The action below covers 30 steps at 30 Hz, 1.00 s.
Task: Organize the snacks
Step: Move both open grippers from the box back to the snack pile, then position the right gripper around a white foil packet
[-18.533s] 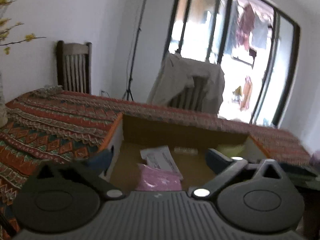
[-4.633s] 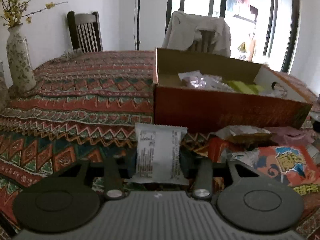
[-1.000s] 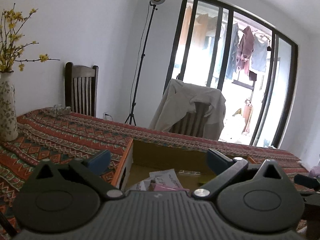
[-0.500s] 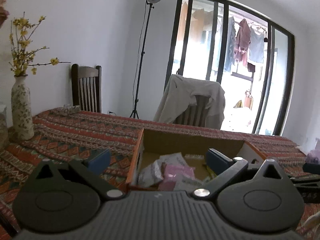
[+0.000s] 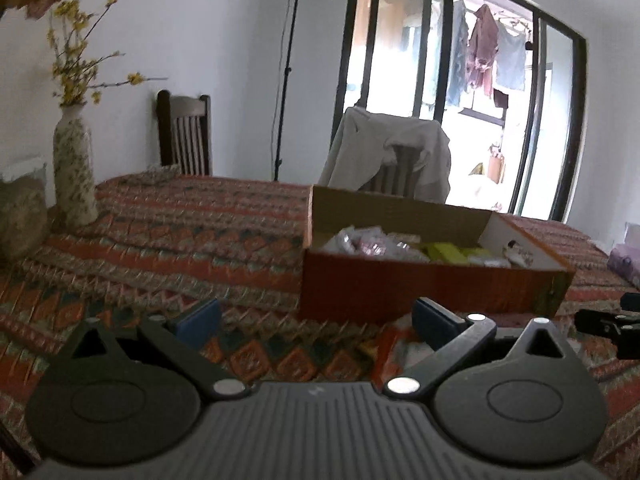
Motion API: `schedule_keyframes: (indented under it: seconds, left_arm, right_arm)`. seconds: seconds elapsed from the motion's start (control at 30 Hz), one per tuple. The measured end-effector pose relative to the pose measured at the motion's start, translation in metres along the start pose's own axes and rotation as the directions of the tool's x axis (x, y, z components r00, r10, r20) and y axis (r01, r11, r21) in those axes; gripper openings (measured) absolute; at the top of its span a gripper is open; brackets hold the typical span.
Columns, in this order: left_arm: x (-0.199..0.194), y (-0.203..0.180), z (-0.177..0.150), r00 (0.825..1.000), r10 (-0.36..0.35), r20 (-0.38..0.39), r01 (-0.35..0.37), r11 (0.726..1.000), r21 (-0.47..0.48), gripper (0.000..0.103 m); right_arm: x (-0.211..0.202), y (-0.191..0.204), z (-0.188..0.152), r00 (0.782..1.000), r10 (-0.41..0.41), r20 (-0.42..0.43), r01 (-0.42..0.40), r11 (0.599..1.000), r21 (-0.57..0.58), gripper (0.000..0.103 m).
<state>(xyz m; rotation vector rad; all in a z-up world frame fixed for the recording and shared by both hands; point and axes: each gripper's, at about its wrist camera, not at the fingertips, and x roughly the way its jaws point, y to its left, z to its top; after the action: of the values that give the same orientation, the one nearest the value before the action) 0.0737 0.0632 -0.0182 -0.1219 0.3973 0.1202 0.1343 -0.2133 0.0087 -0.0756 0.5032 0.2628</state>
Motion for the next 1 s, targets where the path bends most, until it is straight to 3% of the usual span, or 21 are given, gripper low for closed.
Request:
schedule_keyframes:
  seconds: [0.37, 0.5, 1.0]
  left_arm:
    - [0.002, 0.014, -0.020, 0.999, -0.048, -0.012, 0.047, 0.997, -0.060, 0.103]
    - [0.000, 0.019, -0.020, 1.000, -0.029, 0.001, 0.029, 0.996, -0.088, 0.103]
    - [-0.007, 0.013, -0.020, 0.999, -0.027, 0.040, 0.029, 0.998, -0.059, 0.103]
  right_arm:
    - [-0.011, 0.000, -0.023, 1.000, -0.018, -0.019, 0.019, 1.000, 0.012, 0.103]
    - [-0.009, -0.002, -0.025, 0.999, -0.026, -0.027, 0.027, 0.999, 0.024, 0.103]
    - [-0.010, -0.001, -0.025, 0.998, -0.047, -0.037, 0.048, 0.999, 0.023, 0.103]
